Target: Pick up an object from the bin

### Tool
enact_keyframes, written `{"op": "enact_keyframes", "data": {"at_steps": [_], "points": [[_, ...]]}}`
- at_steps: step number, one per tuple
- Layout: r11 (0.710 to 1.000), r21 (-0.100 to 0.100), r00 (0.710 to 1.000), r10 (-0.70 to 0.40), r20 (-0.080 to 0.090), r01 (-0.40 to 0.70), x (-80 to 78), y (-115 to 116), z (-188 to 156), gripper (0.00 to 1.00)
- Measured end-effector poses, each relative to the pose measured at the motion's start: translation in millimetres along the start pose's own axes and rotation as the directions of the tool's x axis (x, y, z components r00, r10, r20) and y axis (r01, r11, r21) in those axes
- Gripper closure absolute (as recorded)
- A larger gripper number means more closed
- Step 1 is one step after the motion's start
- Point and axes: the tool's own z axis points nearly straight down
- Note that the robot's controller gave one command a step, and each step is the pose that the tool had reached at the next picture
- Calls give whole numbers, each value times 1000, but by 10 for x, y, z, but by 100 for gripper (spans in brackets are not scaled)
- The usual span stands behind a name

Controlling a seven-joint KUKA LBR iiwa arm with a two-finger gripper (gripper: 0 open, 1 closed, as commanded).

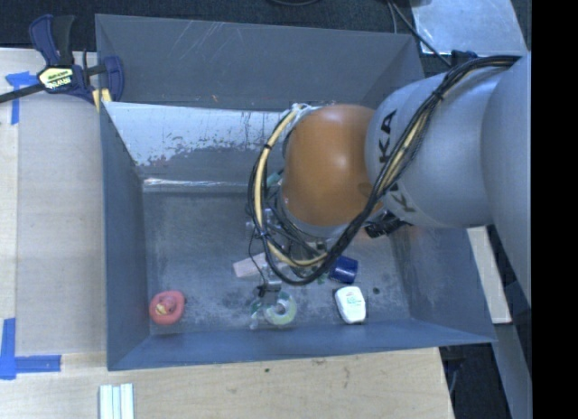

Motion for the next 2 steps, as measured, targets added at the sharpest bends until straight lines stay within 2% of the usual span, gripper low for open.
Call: {"op": "enact_keyframes", "data": {"at_steps": [1,2], "points": [[1000,-1,1000,3,8,-3,-18,-5,-46,0],[994,0,994,-107,5,107,-230,-623,17,0]]}}
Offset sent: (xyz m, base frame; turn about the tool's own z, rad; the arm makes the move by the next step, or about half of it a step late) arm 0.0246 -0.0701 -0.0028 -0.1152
